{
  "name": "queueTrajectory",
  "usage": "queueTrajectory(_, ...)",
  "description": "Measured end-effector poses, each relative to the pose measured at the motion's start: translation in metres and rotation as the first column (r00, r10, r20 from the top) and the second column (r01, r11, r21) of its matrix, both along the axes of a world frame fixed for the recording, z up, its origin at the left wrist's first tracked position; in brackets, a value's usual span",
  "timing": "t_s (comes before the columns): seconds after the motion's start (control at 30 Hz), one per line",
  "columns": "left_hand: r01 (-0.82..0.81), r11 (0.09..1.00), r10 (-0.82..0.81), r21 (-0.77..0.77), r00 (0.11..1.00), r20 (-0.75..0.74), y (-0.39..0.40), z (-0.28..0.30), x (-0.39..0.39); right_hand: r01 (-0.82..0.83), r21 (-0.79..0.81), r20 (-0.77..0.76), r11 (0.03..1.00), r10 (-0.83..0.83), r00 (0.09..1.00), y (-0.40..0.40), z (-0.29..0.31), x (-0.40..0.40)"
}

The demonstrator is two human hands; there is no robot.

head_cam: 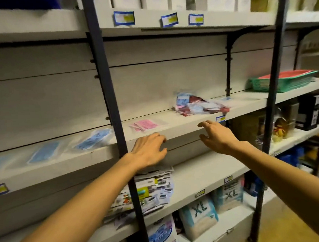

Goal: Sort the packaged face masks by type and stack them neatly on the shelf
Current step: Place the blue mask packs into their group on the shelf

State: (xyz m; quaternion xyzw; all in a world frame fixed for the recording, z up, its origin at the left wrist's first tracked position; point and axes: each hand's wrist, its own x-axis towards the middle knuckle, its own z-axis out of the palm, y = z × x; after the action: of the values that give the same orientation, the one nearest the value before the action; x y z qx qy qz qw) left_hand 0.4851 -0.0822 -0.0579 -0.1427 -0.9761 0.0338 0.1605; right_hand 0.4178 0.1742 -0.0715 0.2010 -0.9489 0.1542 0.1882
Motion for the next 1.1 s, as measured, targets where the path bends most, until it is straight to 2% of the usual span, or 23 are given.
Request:
queueTrajectory(0.1, -0.006, 1.0, 0.006, 0.015, 1.0, -0.004, 0.052, 0.007, -0.049, 0.04, -0.005, -0.013, 0.999, -0.04, 0.999, 0.054, 0.001, -0.04)
queueTrajectory(0.23, -0.063, 0.998, 0.063, 0.022, 0.998, -0.012, 0.111, 0.02, -0.114, 0.055, -0.075, 0.07, 0.996, -0.05, 0.996, 0.126, 0.004, -0.101)
queueTrajectory(0.47, -0.15, 0.988, 0.15, 0.036, 0.989, 0.0, 0.164, 0.028, -0.198, 0.114, -0.149, 0.139, 0.982, -0.093, 0.986, 0.204, 0.006, -0.185)
queueTrajectory(0.77, -0.155, 0.988, 0.155, 0.02, 0.988, -0.026, 0.199, 0.025, -0.305, 0.095, -0.259, 0.117, 0.961, -0.066, 0.991, 0.206, 0.012, -0.289)
queueTrajectory(0.9, -0.157, 0.984, 0.161, 0.081, 0.986, -0.034, 0.207, 0.025, -0.361, 0.061, -0.213, 0.118, 0.975, -0.036, 0.992, 0.19, 0.016, -0.335)
queueTrajectory(1.1, -0.081, 0.987, 0.082, 0.137, 0.997, 0.001, 0.202, 0.036, -0.444, 0.057, -0.026, 0.32, 0.998, -0.045, 0.946, 0.168, 0.023, -0.413)
